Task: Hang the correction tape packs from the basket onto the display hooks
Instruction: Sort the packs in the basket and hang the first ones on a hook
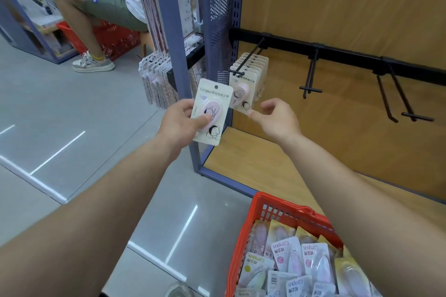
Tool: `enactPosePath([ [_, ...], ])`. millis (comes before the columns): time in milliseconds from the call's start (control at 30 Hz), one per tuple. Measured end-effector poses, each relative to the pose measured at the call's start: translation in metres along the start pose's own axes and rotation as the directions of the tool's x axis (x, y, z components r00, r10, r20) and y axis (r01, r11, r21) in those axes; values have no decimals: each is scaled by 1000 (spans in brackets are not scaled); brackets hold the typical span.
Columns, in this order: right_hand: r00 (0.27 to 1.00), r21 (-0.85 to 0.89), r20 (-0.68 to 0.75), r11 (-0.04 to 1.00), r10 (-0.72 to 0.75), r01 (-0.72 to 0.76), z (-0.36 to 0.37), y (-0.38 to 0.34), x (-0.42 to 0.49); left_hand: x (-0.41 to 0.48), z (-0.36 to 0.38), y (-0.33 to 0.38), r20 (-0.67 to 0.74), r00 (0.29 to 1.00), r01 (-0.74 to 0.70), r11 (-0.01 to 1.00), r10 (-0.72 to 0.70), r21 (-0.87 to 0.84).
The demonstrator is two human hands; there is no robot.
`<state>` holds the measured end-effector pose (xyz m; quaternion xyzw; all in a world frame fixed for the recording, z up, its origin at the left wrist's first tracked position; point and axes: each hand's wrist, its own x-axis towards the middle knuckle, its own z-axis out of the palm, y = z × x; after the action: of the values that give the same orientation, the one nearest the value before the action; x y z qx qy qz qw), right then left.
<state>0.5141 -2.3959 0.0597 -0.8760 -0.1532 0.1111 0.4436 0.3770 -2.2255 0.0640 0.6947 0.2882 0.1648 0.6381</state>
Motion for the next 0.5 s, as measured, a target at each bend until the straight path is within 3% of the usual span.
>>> enactPosePath([
  [167,989,-128,106,985,-103,116,-33,19,-37,28,12,1,96,993,-67,997,63,47],
  [500,985,-202,132,970,-111,137,-36,45,-45,48,29,2,139,976,-178,983,170,49],
])
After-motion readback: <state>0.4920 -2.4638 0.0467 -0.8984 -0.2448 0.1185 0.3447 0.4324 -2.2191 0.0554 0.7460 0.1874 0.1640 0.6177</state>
